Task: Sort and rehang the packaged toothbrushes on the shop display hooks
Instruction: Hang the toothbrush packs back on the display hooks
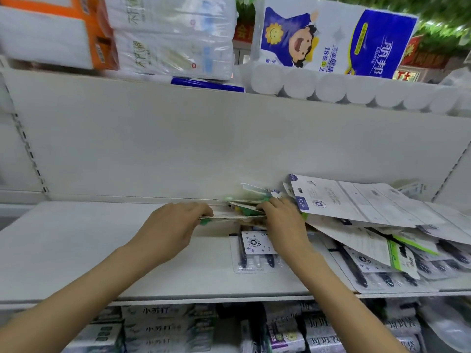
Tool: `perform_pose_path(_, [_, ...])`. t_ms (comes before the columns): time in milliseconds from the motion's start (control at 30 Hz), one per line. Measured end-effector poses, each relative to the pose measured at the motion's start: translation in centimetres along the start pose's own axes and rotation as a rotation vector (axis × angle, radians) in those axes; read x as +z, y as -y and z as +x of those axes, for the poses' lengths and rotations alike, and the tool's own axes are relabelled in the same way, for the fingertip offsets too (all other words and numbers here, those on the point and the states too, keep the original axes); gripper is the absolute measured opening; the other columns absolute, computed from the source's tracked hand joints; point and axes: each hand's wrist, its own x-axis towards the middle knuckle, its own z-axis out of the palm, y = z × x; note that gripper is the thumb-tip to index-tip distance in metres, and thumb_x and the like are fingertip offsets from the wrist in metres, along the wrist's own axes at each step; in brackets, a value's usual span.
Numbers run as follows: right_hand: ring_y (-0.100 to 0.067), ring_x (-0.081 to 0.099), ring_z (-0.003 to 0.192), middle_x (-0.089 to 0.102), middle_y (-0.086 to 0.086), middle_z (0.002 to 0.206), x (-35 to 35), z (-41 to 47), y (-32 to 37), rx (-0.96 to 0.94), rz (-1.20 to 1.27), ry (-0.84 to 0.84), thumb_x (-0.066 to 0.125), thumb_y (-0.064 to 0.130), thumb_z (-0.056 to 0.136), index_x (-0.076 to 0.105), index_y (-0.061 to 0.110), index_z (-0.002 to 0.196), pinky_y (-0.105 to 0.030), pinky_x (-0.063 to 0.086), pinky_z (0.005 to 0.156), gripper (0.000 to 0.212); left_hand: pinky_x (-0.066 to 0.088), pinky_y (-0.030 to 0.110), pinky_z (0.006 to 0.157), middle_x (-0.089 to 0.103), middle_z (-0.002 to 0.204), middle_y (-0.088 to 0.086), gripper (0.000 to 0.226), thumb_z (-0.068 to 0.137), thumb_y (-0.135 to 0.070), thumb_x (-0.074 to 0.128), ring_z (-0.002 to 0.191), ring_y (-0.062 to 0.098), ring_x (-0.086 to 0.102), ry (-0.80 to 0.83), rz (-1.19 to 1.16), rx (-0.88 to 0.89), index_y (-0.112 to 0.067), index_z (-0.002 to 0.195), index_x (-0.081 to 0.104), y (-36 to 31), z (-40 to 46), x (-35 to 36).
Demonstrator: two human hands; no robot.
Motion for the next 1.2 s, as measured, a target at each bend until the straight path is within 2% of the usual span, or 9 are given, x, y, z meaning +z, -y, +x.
perform_pose_path(200, [-0.025,0.062,0.080,0.067,0.003,0.096,-1.5,-1.4,1.1,-0.118,0.125,-0.032,0.068,-0.020,0.052,0.069,0.018,0.105,-0.029,0.046,0.054,0.065,0.052,0.033,0.067,0.047,0.136,-0.020,0.069,0.098,-0.021,0.054,0.092,0.015,0.063,0.014,-0.095,-0.021,-0.044,0.152,0.017,0.0,-0.9,0.0])
perform_pose_path(400, [-0.024,0.066,0.097,0.073,0.002,0.111,-2.1,-2.1,2.1,-0.304,0.160,0.005,0.069,-0.022,0.049,0.071,0.016,0.115,-0.032,0.053,0.071,0.077,0.046,0.029,0.048,0.044,0.142,-0.018,0.074,0.087,-0.034,0.066,0.072,0.017,0.065,0.014,0.112,0.098,-0.046,0.148,0.026,-1.2,-1.5,0.5])
perform_pose_path(667, [-0.021,0.062,0.108,0.069,0.006,0.119,-2.5,-2.7,1.3,-0.279,0.213,-0.133,0.072,0.001,0.080,0.067,0.020,0.123,-0.035,0.045,0.090,0.048,0.032,0.027,0.048,0.069,0.088,-0.017,0.026,0.089,-0.040,0.064,0.058,0.022,0.060,-0.117,0.108,0.044,-0.039,0.110,0.048,-1.7,-1.3,-0.4])
perform_pose_path(733, [-0.022,0.056,0.120,0.061,0.004,0.132,-3.0,-2.9,1.2,-0.198,0.269,-0.205,0.068,0.016,0.092,0.061,0.019,0.132,-0.039,0.042,0.101,0.040,0.032,0.031,0.055,0.065,0.082,-0.013,0.021,0.094,-0.052,0.054,0.065,0.022,0.055,-0.067,-0.009,-0.099,-0.038,0.109,0.049,-1.8,-1.2,-1.1])
perform_pose_path(833, [-0.020,0.036,0.140,0.041,-0.002,0.151,-4.3,-3.4,1.6,0.045,0.456,-0.239,0.071,0.030,0.093,0.041,0.016,0.148,-0.033,0.029,0.115,0.064,0.046,0.035,0.062,0.066,0.080,-0.013,0.030,0.085,-0.064,0.050,0.067,0.020,0.061,-0.057,-0.285,-0.255,-0.039,0.101,0.047,-1.9,-1.7,-1.6])
perform_pose_path(933, [-0.015,0.026,0.146,0.030,0.004,0.157,-5.5,-3.7,2.5,0.270,0.716,-0.167,0.074,0.046,0.085,0.025,0.021,0.155,-0.030,0.026,0.117,0.089,0.056,0.042,0.073,0.072,0.098,-0.017,0.030,0.083,-0.052,0.067,0.086,0.010,0.070,-0.094,-0.800,-0.390,-0.032,0.104,0.059,-3.3,-2.0,-2.2])
perform_pose_path(1000, [-0.010,0.039,0.140,0.037,0.011,0.152,-6.3,-3.8,3.3,0.381,0.951,-0.031,0.077,0.054,0.078,0.024,0.027,0.155,-0.032,0.038,0.111,0.097,0.058,0.037,0.076,0.074,0.099,-0.013,0.028,0.082,-0.037,0.077,0.095,0.004,0.068,-0.142,-0.998,-0.445,-0.027,0.104,0.065,-4.7,-2.1,-2.7])
perform_pose_path(1100, [-0.009,0.063,0.115,0.063,0.009,0.129,-7.0,-4.1,4.8,0.395,1.258,0.157,0.078,0.044,0.073,0.043,0.024,0.143,-0.024,0.055,0.088,0.080,0.060,0.039,0.075,0.077,0.099,-0.005,0.035,0.077,-0.030,0.084,0.096,0.010,0.070,-0.148,-1.160,-0.499,-0.024,0.108,0.067,-6.6,-2.7,-3.0])
perform_pose_path(1200, [-0.011,0.069,0.107,0.073,0.006,0.115,-7.0,-5.0,5.9,0.319,1.376,0.187,0.078,0.025,0.081,0.057,0.020,0.129,-0.024,0.057,0.083,0.052,0.060,0.034,0.074,0.077,0.104,0.000,0.045,0.077,-0.020,0.081,0.097,0.018,0.073,-0.088,-1.242,-0.483,-0.024,0.118,0.064,-8.1,-3.7,-2.8])
